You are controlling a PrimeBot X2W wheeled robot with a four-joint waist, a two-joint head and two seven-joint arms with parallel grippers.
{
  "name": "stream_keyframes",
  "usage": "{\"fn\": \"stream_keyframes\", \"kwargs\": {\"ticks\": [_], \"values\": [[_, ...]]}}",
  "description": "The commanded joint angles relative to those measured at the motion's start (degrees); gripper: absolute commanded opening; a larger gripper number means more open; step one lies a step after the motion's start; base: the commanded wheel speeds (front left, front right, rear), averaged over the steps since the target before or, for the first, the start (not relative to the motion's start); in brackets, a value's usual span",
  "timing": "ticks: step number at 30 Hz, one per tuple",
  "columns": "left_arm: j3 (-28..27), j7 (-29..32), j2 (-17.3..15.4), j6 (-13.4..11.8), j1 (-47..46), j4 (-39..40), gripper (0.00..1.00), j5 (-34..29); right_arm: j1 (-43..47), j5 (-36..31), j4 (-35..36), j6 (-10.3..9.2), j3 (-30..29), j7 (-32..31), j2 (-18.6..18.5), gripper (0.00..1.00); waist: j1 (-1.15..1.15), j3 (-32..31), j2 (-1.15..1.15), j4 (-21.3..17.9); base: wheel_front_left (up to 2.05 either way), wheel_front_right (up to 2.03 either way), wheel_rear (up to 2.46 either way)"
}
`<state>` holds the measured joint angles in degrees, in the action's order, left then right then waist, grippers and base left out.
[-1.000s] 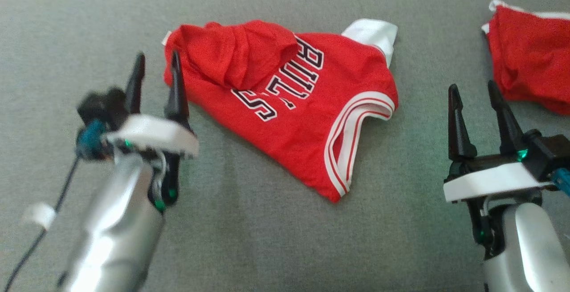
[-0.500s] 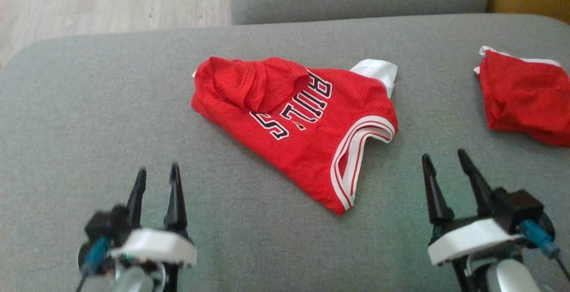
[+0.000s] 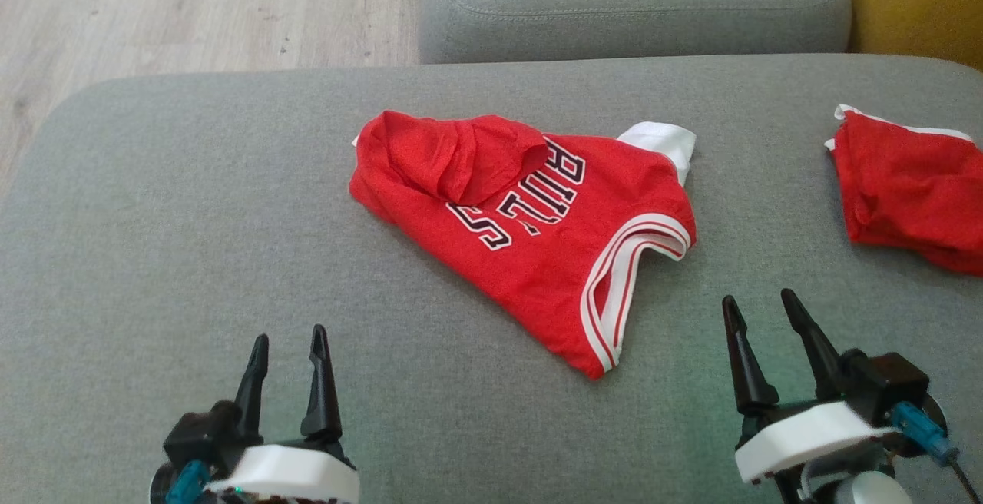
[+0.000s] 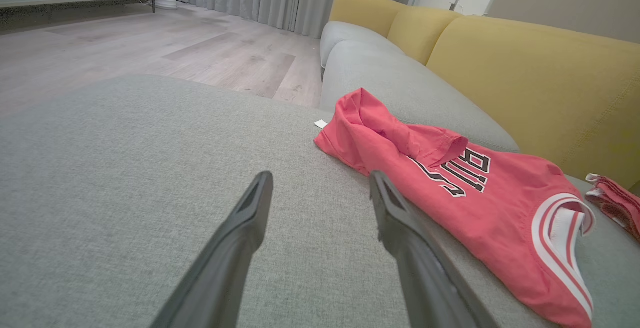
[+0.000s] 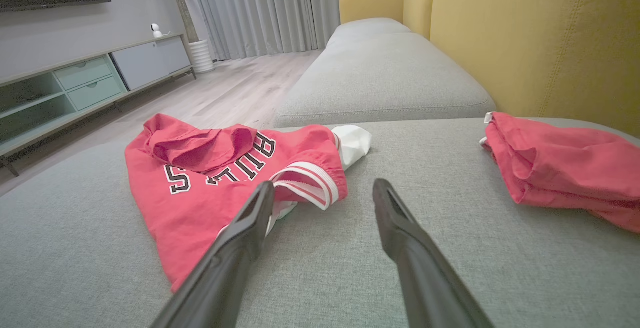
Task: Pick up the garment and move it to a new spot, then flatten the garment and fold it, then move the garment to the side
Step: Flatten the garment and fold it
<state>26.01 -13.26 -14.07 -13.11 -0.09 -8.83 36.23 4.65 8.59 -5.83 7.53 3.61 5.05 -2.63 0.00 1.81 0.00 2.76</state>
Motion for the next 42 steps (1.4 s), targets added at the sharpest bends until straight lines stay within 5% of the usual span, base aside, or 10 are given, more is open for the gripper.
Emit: {"fn": "stream_keyframes", "kwargs": {"ticks": [1, 26, 42], "values": [[-1.7, -0.1, -0.7, -0.2, -1.6, 2.0, 1.0, -0.4, -1.6, 0.5, 1.3, -0.04, 1.2, 0.7, -0.2, 1.0, 0.0, -0.1, 0.0, 0.2, 0.0, 0.0, 0.0], [-0.8, 0.8, -1.2, -0.8, -2.7, 3.7, 1.0, -0.5, -6.3, 0.2, -1.8, -0.04, 0.7, -0.6, -0.2, 1.0, 0.0, 3.2, 0.0, 3.3, 0.0, 0.0, 0.0], [0.9, -0.2, 1.1, 0.2, -5.7, 1.0, 1.0, -1.2, -19.6, 2.7, -18.8, -0.04, 3.9, -4.2, -0.2, 1.0, 0.0, 8.8, 0.0, 11.3, 0.0, 0.0, 0.0]]}}
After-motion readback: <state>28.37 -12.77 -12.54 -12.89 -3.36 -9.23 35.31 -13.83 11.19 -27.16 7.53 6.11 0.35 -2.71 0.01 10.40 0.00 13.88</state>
